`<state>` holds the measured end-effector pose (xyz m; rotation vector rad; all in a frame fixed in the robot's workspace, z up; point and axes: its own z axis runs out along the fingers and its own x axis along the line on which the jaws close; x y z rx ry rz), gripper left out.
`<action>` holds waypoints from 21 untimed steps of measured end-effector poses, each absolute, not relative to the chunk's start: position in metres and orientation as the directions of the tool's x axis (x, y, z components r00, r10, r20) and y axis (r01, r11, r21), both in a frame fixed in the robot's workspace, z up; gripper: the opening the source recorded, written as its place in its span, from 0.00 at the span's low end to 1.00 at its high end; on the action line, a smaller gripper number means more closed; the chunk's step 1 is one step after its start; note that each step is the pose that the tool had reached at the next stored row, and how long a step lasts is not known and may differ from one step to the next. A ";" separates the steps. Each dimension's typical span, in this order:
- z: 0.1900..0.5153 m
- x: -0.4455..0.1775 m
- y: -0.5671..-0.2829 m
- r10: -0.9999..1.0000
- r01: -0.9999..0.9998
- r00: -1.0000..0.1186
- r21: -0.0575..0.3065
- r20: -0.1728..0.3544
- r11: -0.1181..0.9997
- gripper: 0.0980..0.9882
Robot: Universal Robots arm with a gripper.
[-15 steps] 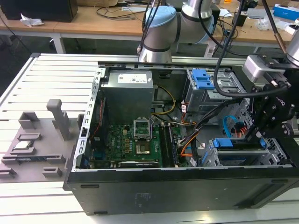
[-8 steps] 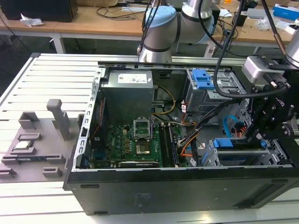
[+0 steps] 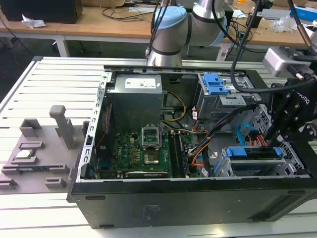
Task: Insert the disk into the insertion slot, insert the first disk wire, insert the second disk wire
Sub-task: 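Insert the first disk wire, then insert the second disk wire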
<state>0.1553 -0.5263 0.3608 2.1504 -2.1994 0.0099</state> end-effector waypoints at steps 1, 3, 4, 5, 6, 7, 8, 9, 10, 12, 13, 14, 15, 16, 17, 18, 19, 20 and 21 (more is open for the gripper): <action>0.365 0.155 -0.526 -0.998 -0.999 -0.021 0.041 0.051 0.024 0.17; 0.372 0.155 -0.525 -0.998 -0.999 -0.021 0.041 0.051 0.024 0.17; 0.377 0.155 -0.524 -0.998 -0.999 -0.021 0.041 0.051 0.024 0.15; 0.381 0.155 -0.524 -0.998 -0.999 -0.021 0.041 0.051 0.024 0.07; 0.383 0.155 -0.523 -0.998 -0.999 -0.021 0.041 0.051 0.024 0.01; 0.386 0.155 -0.523 -0.998 -0.999 -0.021 0.041 0.051 0.024 0.01; 0.388 0.155 -0.523 -0.998 -0.999 -0.021 0.041 0.051 0.024 0.01; 0.387 0.155 -0.523 -0.998 -0.999 -0.021 0.041 0.051 0.024 0.01; 0.388 0.155 -0.523 -0.998 -0.999 -0.021 0.041 0.051 0.024 0.01; 0.388 0.155 -0.523 -0.998 -0.999 -0.021 0.041 0.051 0.024 0.01; 0.388 0.155 -0.523 -0.998 -0.999 -0.021 0.041 0.051 0.024 0.01; 0.388 0.155 -0.523 -0.998 -0.999 -0.021 0.041 0.051 0.024 0.01; 0.388 0.155 -0.523 -0.998 -0.999 -0.021 0.041 0.051 0.024 0.01; 0.388 0.155 -0.523 -0.998 -0.999 -0.021 0.041 0.051 0.024 0.01; 0.388 0.155 -0.523 -0.998 -0.999 -0.021 0.041 0.051 0.024 0.01; 0.388 0.155 -0.523 -0.998 -0.999 -0.021 0.041 0.051 0.023 0.01; 0.388 0.153 -0.523 -0.999 -0.999 -0.021 0.041 0.050 0.024 0.01; 0.386 0.151 -0.523 -0.999 -0.999 -0.021 0.041 0.050 0.023 0.01; 0.384 0.149 -0.523 -0.999 -0.999 -0.021 0.041 0.050 0.023 0.01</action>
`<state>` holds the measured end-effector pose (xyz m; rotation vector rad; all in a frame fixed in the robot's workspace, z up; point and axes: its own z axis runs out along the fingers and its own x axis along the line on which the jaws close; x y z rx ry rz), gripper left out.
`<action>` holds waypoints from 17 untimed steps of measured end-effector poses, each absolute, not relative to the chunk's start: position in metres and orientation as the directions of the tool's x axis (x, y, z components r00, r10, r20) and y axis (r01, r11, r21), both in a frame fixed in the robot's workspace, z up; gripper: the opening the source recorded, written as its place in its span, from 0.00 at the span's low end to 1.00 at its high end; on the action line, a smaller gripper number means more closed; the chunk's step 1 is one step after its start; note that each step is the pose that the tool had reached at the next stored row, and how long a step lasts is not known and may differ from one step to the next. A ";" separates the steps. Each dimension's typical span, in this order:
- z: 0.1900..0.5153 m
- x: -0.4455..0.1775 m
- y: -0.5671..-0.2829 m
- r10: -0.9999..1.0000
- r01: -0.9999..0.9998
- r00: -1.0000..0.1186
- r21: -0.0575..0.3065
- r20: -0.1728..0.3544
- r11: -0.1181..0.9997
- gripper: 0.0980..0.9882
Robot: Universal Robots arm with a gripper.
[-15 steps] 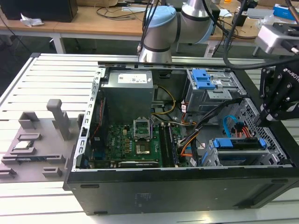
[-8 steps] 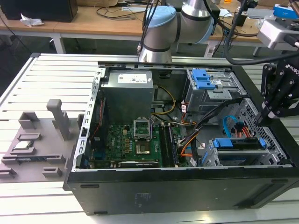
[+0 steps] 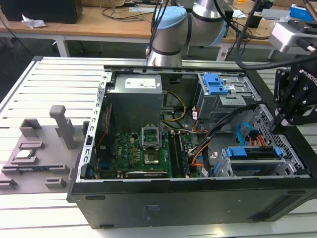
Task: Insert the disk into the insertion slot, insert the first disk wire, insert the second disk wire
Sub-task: 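Insert the second disk wire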
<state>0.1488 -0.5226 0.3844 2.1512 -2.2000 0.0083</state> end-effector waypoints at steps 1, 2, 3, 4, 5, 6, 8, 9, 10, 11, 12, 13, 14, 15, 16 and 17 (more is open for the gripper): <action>0.383 0.148 -0.522 -0.999 -0.999 -0.021 0.041 0.050 0.023 0.01; 0.382 0.146 -0.521 -0.999 -0.999 -0.021 0.041 0.050 0.024 0.01; 0.381 0.144 -0.519 -0.999 -0.999 -0.021 0.041 0.050 0.024 0.01; 0.381 0.143 -0.516 -0.999 -0.999 -0.021 0.041 0.050 0.023 0.01; 0.380 0.142 -0.514 -0.999 -0.999 -0.021 0.041 0.050 0.023 0.01; 0.380 0.141 -0.512 -0.999 -0.999 -0.021 0.041 0.050 0.023 0.01; 0.379 0.141 -0.510 -0.999 -0.999 -0.021 0.041 0.050 0.023 0.01; 0.379 0.141 -0.509 -0.999 -0.999 -0.021 0.041 0.050 0.023 0.01; 0.379 0.141 -0.509 -0.999 -0.999 -0.021 0.041 0.050 0.023 0.01; 0.379 0.141 -0.509 -0.999 -0.999 -0.021 0.041 0.050 0.023 0.01; 0.379 0.141 -0.509 -0.999 -0.999 -0.021 0.041 0.050 0.023 0.01; 0.379 0.141 -0.509 -0.999 -0.999 -0.021 0.041 0.050 0.023 0.02; 0.379 0.141 -0.509 -0.999 -0.999 -0.021 0.041 0.050 0.024 0.08; 0.379 0.141 -0.508 -0.999 -0.999 -0.021 0.041 0.050 0.023 0.15; 0.379 0.141 -0.508 -0.999 -0.999 -0.021 0.041 0.050 0.023 0.23; 0.379 0.141 -0.508 -0.999 -0.999 -0.021 0.041 0.050 0.024 0.23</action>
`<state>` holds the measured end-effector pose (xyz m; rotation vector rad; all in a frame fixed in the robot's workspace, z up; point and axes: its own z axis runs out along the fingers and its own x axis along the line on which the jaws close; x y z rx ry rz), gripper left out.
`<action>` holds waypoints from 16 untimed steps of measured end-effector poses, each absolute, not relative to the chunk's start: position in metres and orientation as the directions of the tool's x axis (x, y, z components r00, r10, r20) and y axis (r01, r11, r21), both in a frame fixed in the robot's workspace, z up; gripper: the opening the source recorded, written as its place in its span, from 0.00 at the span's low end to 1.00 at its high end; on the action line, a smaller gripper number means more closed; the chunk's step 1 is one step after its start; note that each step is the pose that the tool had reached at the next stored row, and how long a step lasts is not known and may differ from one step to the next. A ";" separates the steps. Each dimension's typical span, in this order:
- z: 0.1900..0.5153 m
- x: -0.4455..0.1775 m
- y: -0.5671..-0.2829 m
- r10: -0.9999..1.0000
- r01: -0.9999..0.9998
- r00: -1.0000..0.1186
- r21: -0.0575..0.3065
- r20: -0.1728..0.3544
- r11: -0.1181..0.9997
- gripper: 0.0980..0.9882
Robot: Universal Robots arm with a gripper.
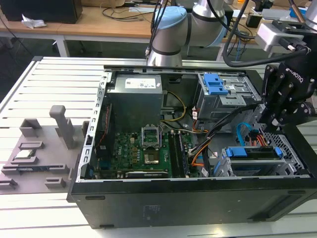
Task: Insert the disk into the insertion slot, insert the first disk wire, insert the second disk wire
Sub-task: 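Insert the second disk wire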
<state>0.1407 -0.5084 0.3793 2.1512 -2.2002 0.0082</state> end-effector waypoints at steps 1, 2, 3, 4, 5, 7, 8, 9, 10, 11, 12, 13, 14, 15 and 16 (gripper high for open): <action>0.379 0.141 -0.508 -0.999 -0.999 -0.021 0.041 0.050 0.023 0.23; 0.379 0.140 -0.508 -0.999 -0.999 -0.021 0.041 0.050 0.023 0.23; 0.379 0.140 -0.508 -0.999 -0.999 -0.021 0.041 0.050 0.024 0.23; 0.378 0.139 -0.507 -0.999 -0.999 -0.022 0.041 0.050 0.024 0.23; 0.378 0.138 -0.507 -0.999 -0.999 -0.021 0.041 0.050 0.023 0.23; 0.377 0.132 -0.507 -0.999 -0.999 -0.021 0.041 0.050 0.023 0.23; 0.376 0.131 -0.507 -0.999 -0.999 -0.021 0.041 0.050 0.023 0.23; 0.376 0.129 -0.507 -0.999 -0.999 -0.021 0.041 0.050 0.024 0.23; 0.376 0.128 -0.507 -0.999 -0.999 -0.022 0.041 0.050 0.024 0.23; 0.375 0.127 -0.507 -0.999 -0.999 -0.021 0.041 0.050 0.024 0.23; 0.374 0.125 -0.507 -0.999 -0.999 -0.021 0.041 0.050 0.023 0.23; 0.374 0.124 -0.507 -0.999 -0.999 -0.021 0.041 0.050 0.024 0.23; 0.373 0.123 -0.507 -0.999 -0.999 -0.021 0.041 0.050 0.023 0.23; 0.372 0.121 -0.507 -0.998 -0.999 -0.021 0.041 0.051 0.024 0.23; 0.371 0.120 -0.508 -0.998 -0.999 -0.021 0.041 0.051 0.024 0.23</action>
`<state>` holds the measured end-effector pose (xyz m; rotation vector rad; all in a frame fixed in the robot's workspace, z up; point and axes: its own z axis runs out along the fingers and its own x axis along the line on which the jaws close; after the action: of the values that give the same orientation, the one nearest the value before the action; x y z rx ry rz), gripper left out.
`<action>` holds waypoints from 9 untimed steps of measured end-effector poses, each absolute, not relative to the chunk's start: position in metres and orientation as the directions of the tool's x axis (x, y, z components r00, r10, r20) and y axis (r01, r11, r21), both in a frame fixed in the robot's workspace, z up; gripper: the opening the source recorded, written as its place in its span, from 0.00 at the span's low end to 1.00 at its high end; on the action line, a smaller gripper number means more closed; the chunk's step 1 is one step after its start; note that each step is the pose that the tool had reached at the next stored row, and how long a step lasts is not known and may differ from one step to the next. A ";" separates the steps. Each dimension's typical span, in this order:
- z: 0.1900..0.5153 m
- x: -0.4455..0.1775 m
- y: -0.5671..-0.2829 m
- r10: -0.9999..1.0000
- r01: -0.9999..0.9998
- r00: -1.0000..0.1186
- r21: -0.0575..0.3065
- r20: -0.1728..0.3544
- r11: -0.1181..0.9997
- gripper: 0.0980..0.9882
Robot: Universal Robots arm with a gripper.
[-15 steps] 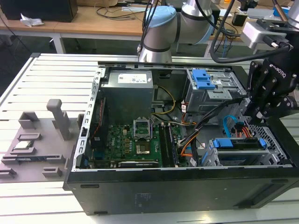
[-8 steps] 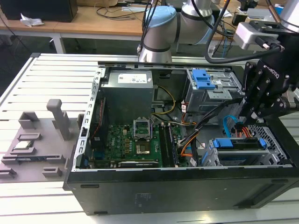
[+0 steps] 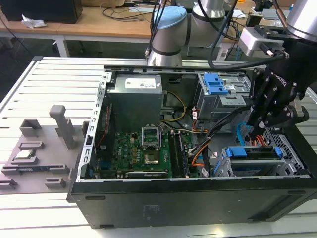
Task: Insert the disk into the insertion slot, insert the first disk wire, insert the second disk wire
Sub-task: 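Insert the second disk wire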
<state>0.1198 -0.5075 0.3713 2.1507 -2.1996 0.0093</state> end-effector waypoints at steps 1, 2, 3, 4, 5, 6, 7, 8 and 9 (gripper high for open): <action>0.371 0.119 -0.508 -0.998 -0.999 -0.021 0.041 0.051 0.023 0.23; 0.370 0.118 -0.509 -0.998 -0.999 -0.021 0.041 0.051 0.023 0.23; 0.370 0.118 -0.510 -0.998 -0.999 -0.020 0.041 0.051 0.022 0.23; 0.369 0.118 -0.510 -0.998 -0.999 -0.020 0.041 0.052 0.022 0.23; 0.369 0.118 -0.510 -0.998 -0.999 -0.020 0.041 0.053 0.022 0.23; 0.369 0.118 -0.510 -0.998 -0.999 -0.020 0.041 0.053 0.022 0.23; 0.369 0.118 -0.510 -0.998 -0.999 -0.020 0.041 0.053 0.022 0.23; 0.369 0.118 -0.510 -0.998 -0.999 -0.020 0.041 0.053 0.022 0.23; 0.369 0.118 -0.510 -0.998 -0.999 -0.020 0.041 0.053 0.022 0.23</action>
<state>0.1177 -0.5099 0.3694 2.1510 -2.1970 0.0120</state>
